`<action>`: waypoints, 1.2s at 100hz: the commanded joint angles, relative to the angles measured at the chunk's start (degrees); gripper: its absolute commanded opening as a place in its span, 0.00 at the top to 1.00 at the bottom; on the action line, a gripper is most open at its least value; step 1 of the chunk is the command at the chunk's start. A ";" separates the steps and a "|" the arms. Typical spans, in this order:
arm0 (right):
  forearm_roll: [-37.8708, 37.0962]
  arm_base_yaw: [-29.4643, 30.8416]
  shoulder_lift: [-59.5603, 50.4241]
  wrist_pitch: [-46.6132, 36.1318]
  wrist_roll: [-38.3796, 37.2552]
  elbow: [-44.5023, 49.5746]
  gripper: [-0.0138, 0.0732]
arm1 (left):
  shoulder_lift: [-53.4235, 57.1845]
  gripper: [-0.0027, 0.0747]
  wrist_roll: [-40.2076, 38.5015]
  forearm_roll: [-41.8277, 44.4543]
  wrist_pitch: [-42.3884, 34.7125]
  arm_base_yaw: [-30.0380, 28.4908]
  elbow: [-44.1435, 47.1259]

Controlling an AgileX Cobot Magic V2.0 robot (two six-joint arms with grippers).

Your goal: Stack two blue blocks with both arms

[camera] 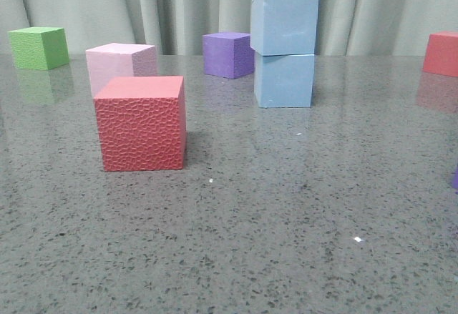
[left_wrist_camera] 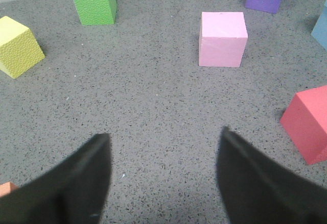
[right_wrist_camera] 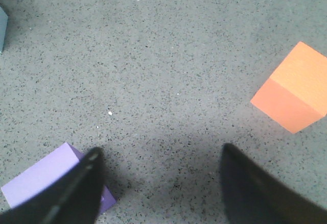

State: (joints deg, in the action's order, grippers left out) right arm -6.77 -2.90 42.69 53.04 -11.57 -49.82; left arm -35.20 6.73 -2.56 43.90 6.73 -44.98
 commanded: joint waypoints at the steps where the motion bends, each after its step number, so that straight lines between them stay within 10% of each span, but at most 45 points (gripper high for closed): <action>1: -1.08 0.21 -0.36 -3.03 0.36 -1.43 0.51 | -0.08 0.62 -0.55 -0.52 -4.40 -0.12 -1.25; 33: -1.08 0.21 -0.36 -3.03 0.36 -1.43 0.98 | -0.08 0.99 -0.55 -0.52 -4.40 -0.12 -1.25; 120: -1.08 0.21 -0.36 -3.08 0.36 -1.43 0.98 | -0.08 0.99 -0.55 -0.52 -4.40 -0.12 -1.25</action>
State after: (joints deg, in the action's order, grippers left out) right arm -6.77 -2.90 42.69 53.08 -11.57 -49.82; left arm -35.20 6.73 -2.56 43.90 6.73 -44.98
